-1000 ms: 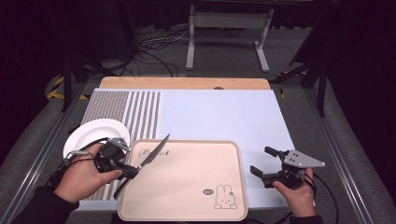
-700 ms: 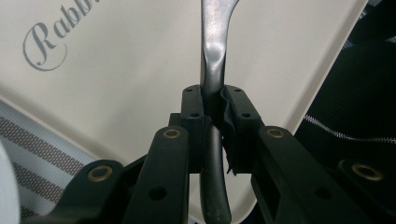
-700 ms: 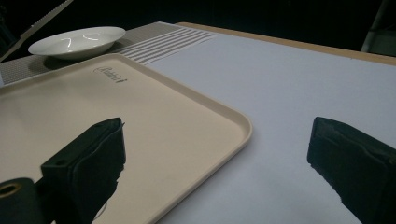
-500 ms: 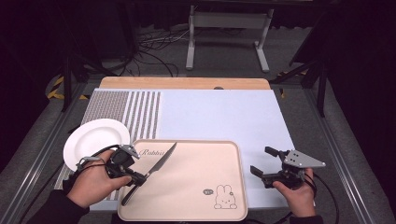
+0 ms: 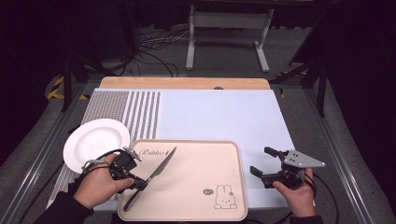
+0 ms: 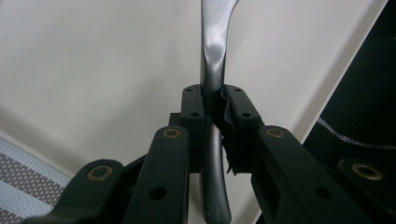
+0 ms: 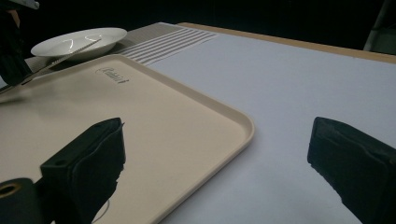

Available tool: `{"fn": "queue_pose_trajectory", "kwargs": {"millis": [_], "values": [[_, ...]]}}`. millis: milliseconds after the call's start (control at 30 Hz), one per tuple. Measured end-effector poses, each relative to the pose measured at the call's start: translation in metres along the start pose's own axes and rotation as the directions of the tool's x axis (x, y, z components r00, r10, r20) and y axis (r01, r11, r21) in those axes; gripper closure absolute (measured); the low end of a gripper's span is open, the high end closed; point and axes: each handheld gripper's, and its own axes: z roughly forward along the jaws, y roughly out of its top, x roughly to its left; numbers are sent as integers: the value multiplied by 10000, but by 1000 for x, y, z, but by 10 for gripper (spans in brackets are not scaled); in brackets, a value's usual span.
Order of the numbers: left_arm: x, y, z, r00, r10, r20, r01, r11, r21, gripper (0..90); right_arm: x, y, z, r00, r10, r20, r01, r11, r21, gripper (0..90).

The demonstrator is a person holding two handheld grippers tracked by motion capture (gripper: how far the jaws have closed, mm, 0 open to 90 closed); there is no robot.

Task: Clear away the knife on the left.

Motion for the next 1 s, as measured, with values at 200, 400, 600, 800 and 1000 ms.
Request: {"fn": "queue_pose_trajectory", "kwargs": {"millis": [200,400,600,800,1000], "values": [[7,-5,5,9994,-336,-81,337,9993,135,799,0,0,1,10000,26,-19,-26,10000,22,50],[10,-7,10,9988,-496,45,495,9985,214,799,0,0,1,10000,70,-1,-70,10000,22,50],[11,-6,13,9980,-623,66,621,9977,284,798,0,0,0,10000,85,-13,-85,10000,23,50],[13,-5,16,9968,-792,108,787,9962,372,797,-1,-1,1,10000,73,-40,-73,10000,64,50],[15,-6,18,9960,-882,120,877,9955,364,797,-1,-1,0,9999,140,-44,-140,9999,61,50]]}}
